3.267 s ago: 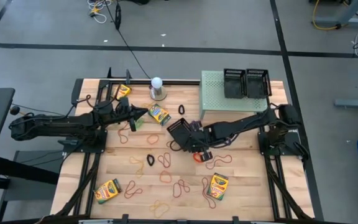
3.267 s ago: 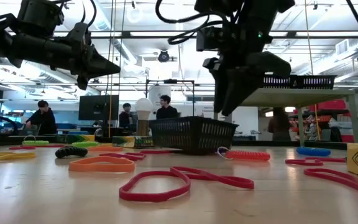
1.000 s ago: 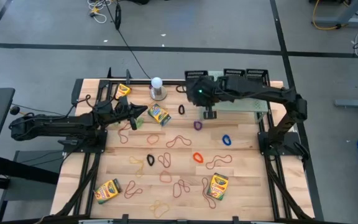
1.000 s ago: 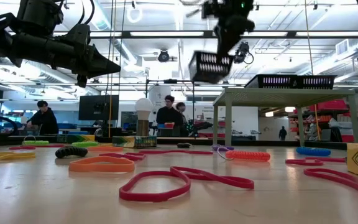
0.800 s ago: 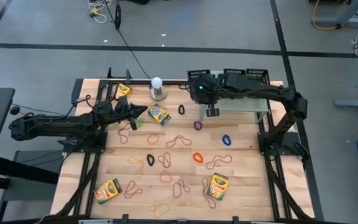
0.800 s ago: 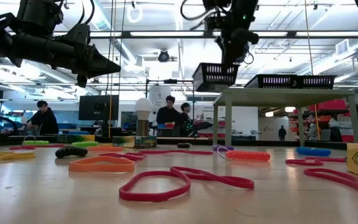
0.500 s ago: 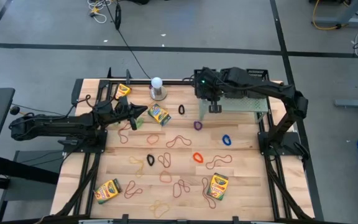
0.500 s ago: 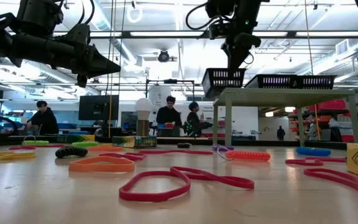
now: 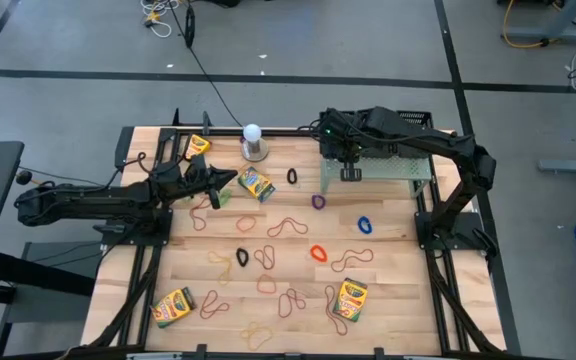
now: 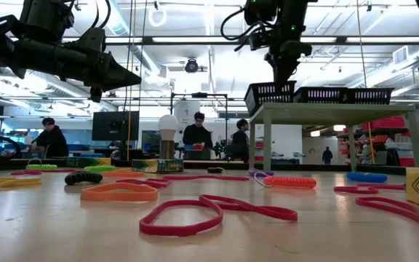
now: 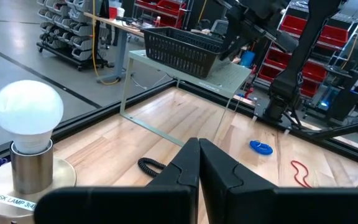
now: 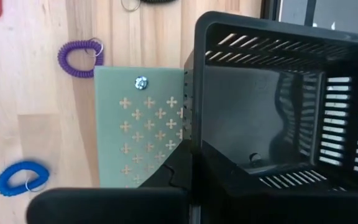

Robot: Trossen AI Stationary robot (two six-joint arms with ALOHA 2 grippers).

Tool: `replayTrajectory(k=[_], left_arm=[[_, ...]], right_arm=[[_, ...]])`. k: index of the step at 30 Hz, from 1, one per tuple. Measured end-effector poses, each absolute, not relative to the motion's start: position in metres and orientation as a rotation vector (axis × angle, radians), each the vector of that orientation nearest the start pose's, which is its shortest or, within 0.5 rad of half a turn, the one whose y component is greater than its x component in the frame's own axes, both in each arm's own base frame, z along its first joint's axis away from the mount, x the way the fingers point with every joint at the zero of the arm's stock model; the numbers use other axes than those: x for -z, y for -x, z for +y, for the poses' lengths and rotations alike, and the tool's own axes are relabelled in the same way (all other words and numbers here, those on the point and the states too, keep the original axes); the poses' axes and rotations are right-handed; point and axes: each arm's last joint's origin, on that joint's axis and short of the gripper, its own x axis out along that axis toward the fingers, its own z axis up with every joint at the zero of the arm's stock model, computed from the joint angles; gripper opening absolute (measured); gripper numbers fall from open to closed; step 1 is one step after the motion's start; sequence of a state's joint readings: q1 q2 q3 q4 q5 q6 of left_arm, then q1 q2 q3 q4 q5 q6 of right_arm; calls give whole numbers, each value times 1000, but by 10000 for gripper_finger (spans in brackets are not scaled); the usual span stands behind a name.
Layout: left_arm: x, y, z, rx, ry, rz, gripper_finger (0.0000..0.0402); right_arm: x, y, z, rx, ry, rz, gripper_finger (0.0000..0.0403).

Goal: Pick & Place Office Desk Supplies
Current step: Put the basket on the shelf

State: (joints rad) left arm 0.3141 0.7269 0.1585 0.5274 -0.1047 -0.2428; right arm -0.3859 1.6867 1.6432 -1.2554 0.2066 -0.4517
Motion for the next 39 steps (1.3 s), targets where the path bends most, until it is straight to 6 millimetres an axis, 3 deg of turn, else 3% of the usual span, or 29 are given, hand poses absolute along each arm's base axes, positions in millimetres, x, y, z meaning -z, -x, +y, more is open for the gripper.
replayTrajectory(k=[10, 19, 28, 32, 35, 39], left_arm=[[-194, -149, 52, -422, 246, -11, 7], [-194, -149, 51, -410, 264, -12, 7], [-194, -149, 51, -410, 267, -13, 7], [-194, -149, 51, -410, 267, -13, 7], [-194, -149, 51, -410, 267, -14, 7], [-194, -149, 51, -413, 267, -14, 7]], right_arm=[[-322, -297, -127, 210, 241, 1399, 56], [-323, -295, -126, 289, 303, 1451, 127], [-345, -281, -110, 344, 302, 1381, 162], [-364, -264, -104, 456, 188, 1281, 162], [-377, -247, -109, 553, -35, 1167, 154], [-382, -238, -127, 696, -358, 1027, 109]])
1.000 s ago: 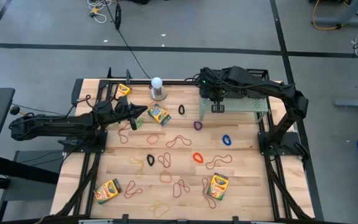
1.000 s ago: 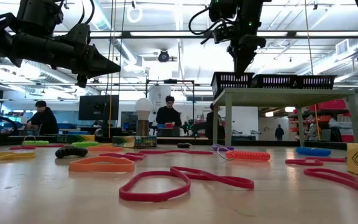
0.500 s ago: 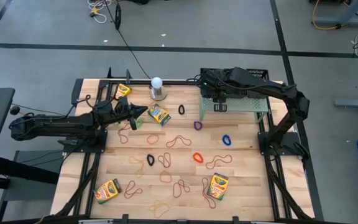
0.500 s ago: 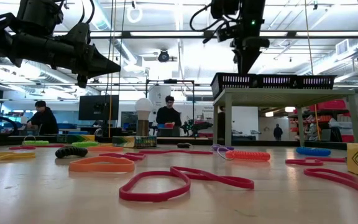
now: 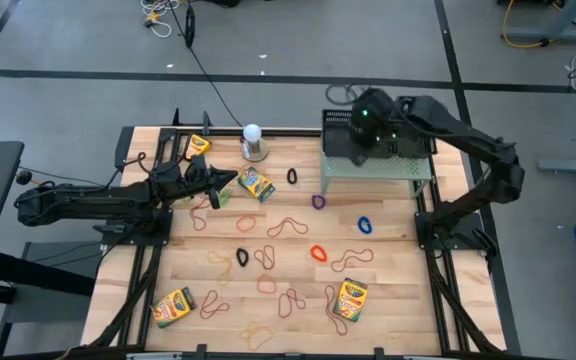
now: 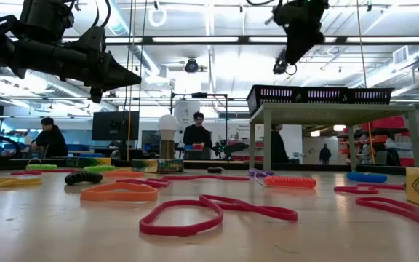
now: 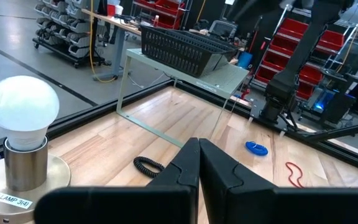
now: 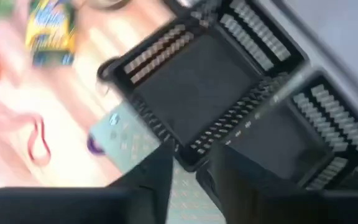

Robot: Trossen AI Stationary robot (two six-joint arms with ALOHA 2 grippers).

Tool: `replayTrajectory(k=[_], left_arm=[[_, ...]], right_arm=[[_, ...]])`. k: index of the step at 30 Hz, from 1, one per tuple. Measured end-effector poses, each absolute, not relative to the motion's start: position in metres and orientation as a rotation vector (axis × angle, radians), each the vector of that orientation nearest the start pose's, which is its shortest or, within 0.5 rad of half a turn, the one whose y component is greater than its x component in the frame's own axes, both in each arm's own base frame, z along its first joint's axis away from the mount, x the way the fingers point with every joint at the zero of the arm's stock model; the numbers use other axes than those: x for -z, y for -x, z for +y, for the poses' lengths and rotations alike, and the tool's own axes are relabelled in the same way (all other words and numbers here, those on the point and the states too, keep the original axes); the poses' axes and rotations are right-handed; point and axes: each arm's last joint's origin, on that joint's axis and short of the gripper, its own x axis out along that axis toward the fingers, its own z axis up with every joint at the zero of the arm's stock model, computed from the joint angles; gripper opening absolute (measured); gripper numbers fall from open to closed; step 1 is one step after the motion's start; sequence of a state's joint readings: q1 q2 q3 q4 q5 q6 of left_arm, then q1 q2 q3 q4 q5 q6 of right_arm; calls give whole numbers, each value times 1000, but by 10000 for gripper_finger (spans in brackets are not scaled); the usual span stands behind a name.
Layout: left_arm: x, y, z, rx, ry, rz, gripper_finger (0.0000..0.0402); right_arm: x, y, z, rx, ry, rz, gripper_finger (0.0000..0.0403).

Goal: Pick & Place Office Desk Supplies
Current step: Put the basket on the shelf

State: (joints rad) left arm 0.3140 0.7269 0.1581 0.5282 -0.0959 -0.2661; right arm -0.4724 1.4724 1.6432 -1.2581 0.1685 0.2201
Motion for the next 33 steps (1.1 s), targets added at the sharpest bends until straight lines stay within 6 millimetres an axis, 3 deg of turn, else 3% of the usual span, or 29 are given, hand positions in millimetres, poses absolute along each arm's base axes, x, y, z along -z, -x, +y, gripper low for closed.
replayTrajectory(k=[5, 7, 12, 17, 33], left_arm=[[-194, -149, 51, -413, 274, -16, 7], [-194, -149, 51, -413, 278, -16, 7], [-194, -149, 51, -413, 299, -21, 7], [-194, -149, 51, -414, 299, -21, 7], [-194, -149, 51, -414, 296, -21, 7]], right_arm=[[-372, -252, -153, 770, -459, 938, 21], [-366, -260, -163, 786, -476, 909, 8], [-342, -271, -187, 861, -504, 960, 20], [-327, -274, -202, 973, -449, 1014, 8], [-323, -263, -217, 1056, -427, 1062, 10]])
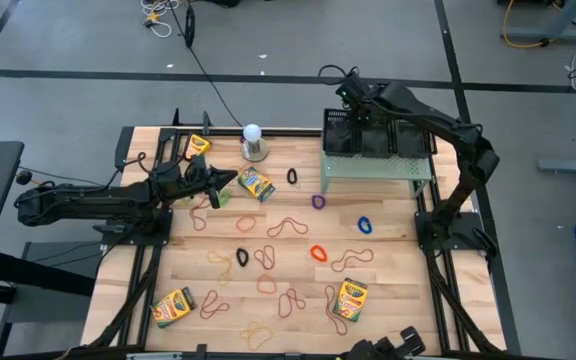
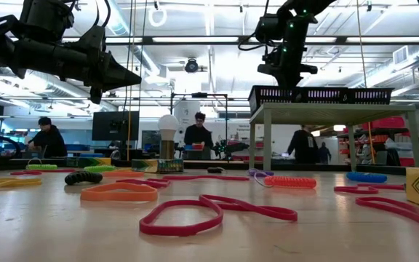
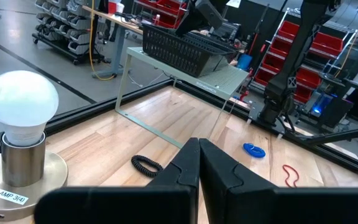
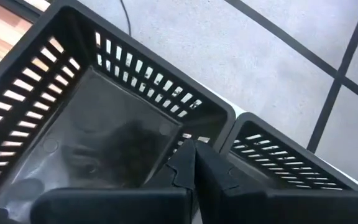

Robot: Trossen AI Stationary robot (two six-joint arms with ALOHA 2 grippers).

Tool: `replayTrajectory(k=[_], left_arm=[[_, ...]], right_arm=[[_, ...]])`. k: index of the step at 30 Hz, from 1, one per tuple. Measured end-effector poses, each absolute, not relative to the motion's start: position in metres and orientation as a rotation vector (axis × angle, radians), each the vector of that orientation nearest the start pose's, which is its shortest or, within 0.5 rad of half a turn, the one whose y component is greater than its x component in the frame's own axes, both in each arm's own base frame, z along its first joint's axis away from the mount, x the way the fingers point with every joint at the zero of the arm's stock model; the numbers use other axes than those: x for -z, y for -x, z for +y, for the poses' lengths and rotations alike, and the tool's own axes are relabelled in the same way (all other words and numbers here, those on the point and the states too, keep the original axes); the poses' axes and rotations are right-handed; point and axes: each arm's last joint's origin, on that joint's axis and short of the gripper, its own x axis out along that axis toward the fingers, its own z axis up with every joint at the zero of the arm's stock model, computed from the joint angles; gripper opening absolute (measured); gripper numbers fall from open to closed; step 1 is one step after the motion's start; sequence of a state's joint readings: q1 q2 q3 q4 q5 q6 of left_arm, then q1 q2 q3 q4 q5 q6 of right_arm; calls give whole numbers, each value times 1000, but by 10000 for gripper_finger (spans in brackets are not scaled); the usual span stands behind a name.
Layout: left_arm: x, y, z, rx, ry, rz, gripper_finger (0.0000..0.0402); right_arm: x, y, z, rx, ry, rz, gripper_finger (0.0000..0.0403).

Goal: Pick & Place Office Desk Supplies
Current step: Put the basket on the shelf, then put the bottom black spring keychain into the right basket on the shelf

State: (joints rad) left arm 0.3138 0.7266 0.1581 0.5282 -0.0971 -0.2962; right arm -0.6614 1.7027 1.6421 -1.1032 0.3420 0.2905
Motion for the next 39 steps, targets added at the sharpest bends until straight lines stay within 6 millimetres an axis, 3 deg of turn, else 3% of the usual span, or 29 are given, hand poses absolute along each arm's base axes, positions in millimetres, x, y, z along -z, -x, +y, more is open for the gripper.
replayTrajectory(k=[6, 9, 13, 16, 23, 28, 34, 39], left_arm=[[-194, -149, 51, -414, 301, -21, 7], [-194, -149, 51, -414, 329, -27, 7], [-192, -150, 52, -413, 381, -30, 7], [-191, -151, 52, -415, 380, -19, 7], [-200, -157, 53, -369, 373, -48, 7], [-209, -165, 55, -354, 350, -43, 5], [-223, -179, 57, -265, 360, -38, 19], [-228, -207, 60, -137, 370, 63, 34]], right_arm=[[-326, -263, -217, 1056, -404, 1043, 11], [-339, -264, -210, 1045, -380, 988, 11], [-362, -265, -183, 956, -310, 907, 11], [-369, -273, -158, 837, -286, 825, 8], [-334, -300, -91, 467, -259, 588, 5], [-314, -294, -47, 367, -271, 474, 3], [-307, -270, -19, 415, -310, 417, 13], [-307, -262, -8, 380, -305, 395, 12]])
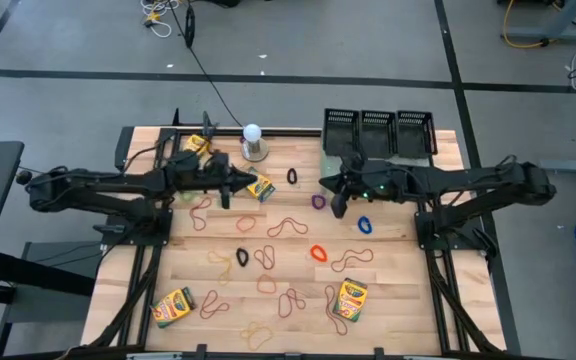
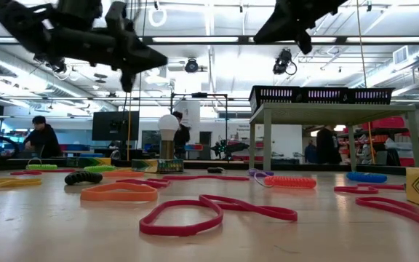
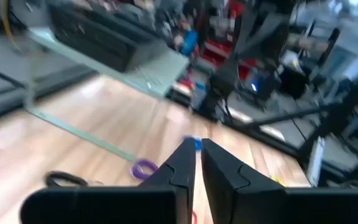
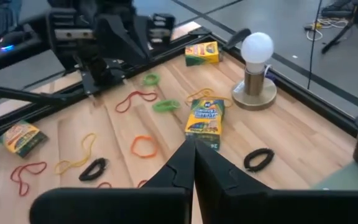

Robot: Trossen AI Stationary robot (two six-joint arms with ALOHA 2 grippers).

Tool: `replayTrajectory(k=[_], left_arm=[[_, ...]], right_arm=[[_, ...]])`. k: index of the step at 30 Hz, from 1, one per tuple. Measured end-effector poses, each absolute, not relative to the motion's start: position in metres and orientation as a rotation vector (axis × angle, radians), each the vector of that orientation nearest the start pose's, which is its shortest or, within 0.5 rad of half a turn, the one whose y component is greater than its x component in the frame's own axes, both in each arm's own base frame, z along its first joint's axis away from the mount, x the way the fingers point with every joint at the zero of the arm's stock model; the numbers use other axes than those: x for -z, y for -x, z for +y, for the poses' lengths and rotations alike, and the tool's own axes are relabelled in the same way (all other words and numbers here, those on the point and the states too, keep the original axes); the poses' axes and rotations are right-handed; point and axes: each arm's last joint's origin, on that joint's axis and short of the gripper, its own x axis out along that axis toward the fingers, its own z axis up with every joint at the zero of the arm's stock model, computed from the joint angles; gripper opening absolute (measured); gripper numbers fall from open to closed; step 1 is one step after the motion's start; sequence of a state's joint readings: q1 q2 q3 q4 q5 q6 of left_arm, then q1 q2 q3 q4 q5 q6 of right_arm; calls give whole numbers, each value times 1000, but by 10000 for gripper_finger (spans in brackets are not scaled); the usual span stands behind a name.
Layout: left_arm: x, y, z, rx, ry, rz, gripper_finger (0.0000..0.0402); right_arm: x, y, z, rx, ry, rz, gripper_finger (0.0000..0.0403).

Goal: Pick & Place Office Desk Supplies
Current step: Put the bottom black spring keychain into the right basket on the shelf

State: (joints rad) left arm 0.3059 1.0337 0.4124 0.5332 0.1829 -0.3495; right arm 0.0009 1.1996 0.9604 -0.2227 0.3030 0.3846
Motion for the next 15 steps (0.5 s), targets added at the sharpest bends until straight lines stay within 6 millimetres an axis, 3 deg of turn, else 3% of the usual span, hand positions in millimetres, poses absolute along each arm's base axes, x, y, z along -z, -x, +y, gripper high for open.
replayTrajectory(k=[7, 15], left_arm=[[-260, -232, 60, 5, 336, 69, 6], [-273, -226, 59, 10, 338, 241, 6]], right_arm=[[-307, -262, -3, 355, -253, 407, 5], [-305, -260, -5, 370, -247, 431, 25]])
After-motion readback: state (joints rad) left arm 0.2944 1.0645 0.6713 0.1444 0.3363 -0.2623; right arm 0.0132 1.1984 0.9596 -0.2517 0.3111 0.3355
